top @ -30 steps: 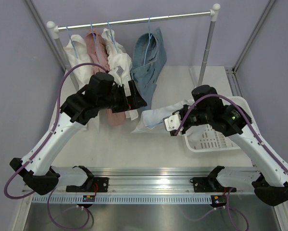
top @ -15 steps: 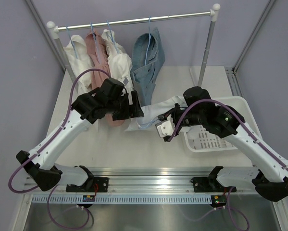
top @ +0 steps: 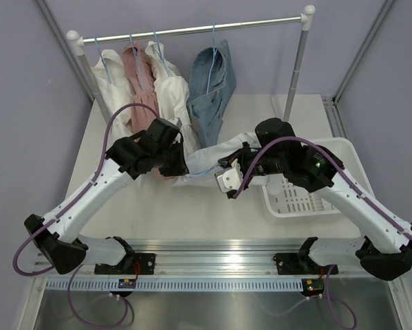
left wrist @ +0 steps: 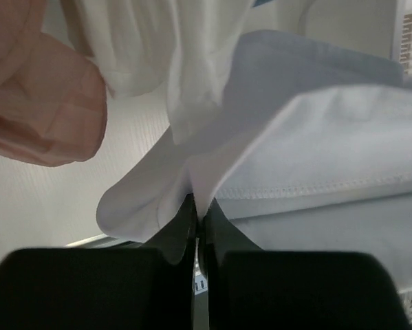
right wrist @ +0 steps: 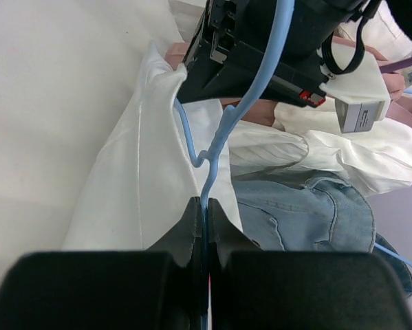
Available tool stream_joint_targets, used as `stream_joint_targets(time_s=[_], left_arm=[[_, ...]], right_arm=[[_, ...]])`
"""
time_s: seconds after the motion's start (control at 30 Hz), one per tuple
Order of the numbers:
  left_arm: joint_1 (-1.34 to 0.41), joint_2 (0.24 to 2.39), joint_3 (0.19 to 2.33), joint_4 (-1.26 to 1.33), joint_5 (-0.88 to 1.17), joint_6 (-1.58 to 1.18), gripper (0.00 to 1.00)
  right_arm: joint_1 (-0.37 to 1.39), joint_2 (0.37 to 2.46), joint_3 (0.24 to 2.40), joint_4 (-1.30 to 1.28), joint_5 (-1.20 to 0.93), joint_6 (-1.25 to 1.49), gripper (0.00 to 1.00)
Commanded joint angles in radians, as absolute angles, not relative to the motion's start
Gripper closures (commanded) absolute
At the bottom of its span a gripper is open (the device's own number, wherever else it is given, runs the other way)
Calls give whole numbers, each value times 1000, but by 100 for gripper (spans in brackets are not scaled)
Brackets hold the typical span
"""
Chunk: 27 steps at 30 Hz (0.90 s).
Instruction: Remove the skirt from the hanger
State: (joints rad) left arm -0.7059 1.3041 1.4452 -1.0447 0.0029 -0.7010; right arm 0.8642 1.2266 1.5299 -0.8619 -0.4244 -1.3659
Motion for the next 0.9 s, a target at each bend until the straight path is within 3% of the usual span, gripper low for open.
stream_joint_targets(time_s=[0.0, 0.2, 0.6, 0.87], left_arm=[[-706, 1240, 1430, -1083, -96, -669, 100], [-667, 1143, 1376, -1172, -150, -618, 100], [-516, 1068, 1171, -1174, -118, -496, 100], [-336, 1068, 1235, -1216, -173, -347, 100]], right_arm=[[876, 1216, 1566, -816, -381, -1401, 100], [839, 1189, 1529, -867, -324, -1391, 100], [661, 1144, 1609, -966, -457, -1241, 100], [531, 1115, 1623, -1048, -543, -1243, 100]])
